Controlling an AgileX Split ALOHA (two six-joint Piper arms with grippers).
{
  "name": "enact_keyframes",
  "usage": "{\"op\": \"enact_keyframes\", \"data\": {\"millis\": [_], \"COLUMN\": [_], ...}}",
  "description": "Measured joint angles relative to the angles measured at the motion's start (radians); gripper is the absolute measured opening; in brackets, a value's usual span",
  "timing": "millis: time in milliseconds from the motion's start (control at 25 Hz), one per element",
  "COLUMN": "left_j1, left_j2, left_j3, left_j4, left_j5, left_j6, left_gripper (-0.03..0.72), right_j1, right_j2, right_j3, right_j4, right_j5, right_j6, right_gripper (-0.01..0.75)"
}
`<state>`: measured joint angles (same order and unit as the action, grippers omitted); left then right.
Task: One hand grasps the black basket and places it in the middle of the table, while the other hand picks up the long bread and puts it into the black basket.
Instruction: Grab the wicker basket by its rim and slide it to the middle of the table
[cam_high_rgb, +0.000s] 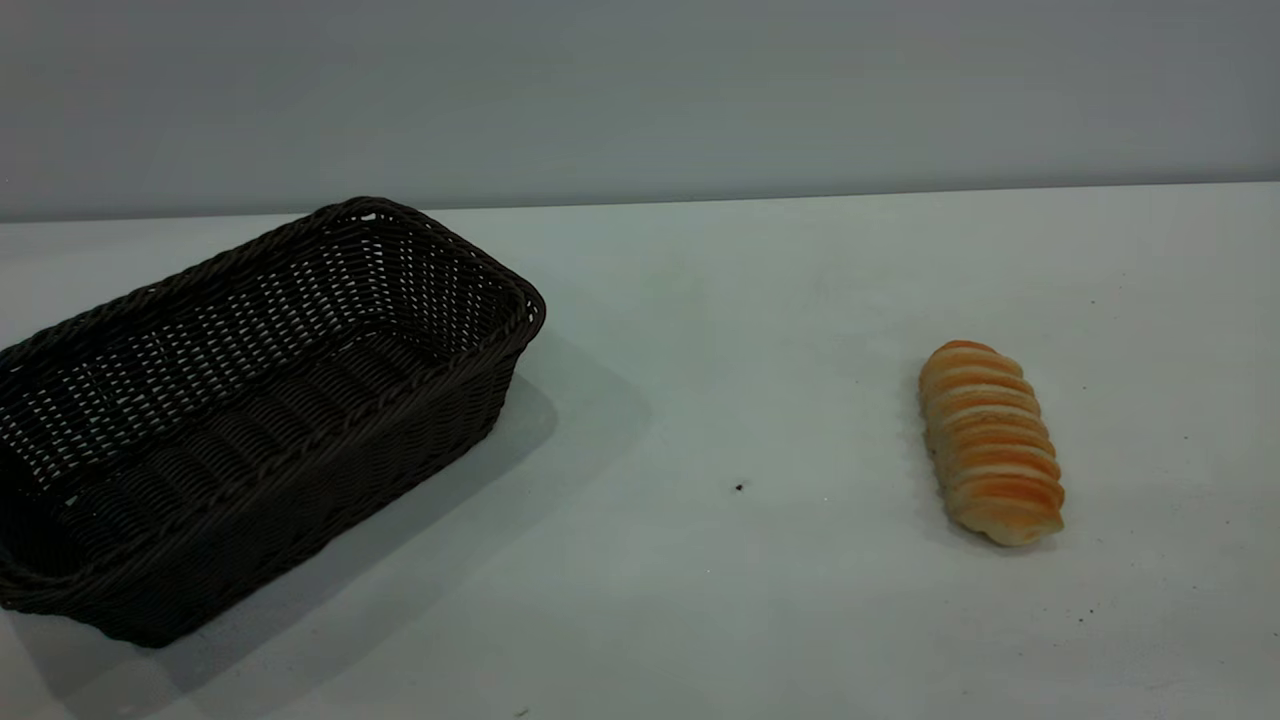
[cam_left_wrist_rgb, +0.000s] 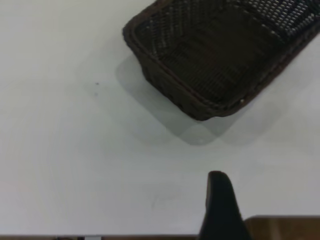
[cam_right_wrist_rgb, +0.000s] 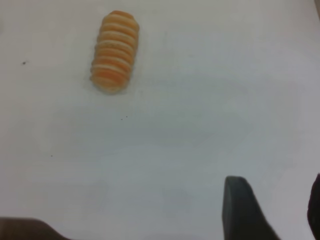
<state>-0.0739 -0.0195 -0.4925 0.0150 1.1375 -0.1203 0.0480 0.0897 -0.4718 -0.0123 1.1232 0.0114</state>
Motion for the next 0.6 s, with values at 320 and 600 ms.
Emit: {"op": "enact_keyframes", "data": {"millis": [320,600], "left_j1": [-0.055,-0.065], "left_j2": [0.000,0.068], "left_j3": [0.000,-0.006], "left_j4": [0.000,0.004], "left_j5": [-0.001,-0.044], "left_j6": [-0.001,-0.041], "left_gripper": [0.544,0.544], "right_j1": [0.000,0.073], "right_j2": [0.000,0.032], "right_j3": [0.000,-0.011], "right_j4": [0.006,0.095], "right_j5": [0.000,-0.023], "right_j6": [0.000,0.002], "right_gripper": [0.303,0.303]}}
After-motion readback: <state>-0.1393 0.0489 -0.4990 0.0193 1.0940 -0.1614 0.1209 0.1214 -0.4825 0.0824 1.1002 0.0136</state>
